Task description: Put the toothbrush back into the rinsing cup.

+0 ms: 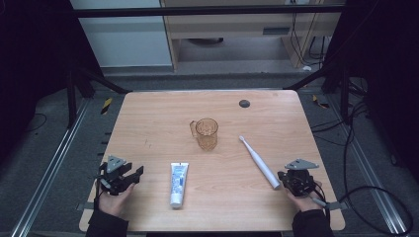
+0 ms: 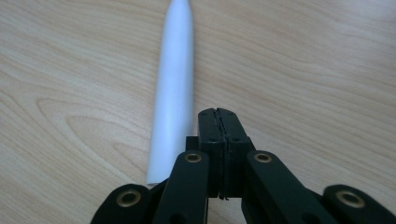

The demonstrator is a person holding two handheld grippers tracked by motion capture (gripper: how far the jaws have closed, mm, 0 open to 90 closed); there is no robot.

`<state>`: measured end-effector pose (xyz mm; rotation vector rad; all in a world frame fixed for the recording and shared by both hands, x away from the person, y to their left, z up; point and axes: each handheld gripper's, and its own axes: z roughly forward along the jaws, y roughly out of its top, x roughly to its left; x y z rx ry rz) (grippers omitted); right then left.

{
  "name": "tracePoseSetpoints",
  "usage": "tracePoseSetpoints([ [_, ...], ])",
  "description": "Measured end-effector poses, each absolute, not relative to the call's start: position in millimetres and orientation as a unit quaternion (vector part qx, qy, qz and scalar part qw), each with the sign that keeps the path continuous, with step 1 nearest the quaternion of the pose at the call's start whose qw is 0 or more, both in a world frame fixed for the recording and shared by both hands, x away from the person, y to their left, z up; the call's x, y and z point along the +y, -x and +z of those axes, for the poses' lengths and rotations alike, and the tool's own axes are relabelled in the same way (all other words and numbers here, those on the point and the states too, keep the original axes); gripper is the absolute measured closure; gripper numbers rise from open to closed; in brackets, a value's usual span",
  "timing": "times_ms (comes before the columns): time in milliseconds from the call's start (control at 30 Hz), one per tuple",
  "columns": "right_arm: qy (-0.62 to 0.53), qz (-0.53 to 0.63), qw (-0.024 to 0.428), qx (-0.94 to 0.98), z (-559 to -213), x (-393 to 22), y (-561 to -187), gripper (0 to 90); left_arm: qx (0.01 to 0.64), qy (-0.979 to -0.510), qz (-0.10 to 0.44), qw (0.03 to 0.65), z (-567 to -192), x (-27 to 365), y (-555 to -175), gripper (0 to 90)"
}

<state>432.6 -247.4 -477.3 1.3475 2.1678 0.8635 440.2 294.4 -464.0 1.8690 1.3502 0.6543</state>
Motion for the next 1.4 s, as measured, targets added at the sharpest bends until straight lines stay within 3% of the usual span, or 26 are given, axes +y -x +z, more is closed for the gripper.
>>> tracePoseSetpoints([
  [200,-0.488,0.327,0.242,0.772,-464,-250,-435,82.6,0.524,-0.728,0.252,0.363,-465,294,-441,49.0],
  [433,-0.491,0.348,0.252,0.758,-441,-252,-439,67.7,0.522,-0.731,0.249,0.362,-466,294,-443,48.2],
  [733,-0.486,0.361,0.244,0.757,-419,-244,-447,55.9,0.520,-0.734,0.249,0.359,-466,293,-443,46.8],
  [1033,-0.476,0.341,0.218,0.780,-408,-228,-468,51.4,0.519,-0.737,0.248,0.355,-467,293,-444,45.8],
  [1400,-0.475,0.312,0.189,0.801,-407,-212,-493,55.0,0.519,-0.738,0.251,0.351,-467,293,-445,44.2],
])
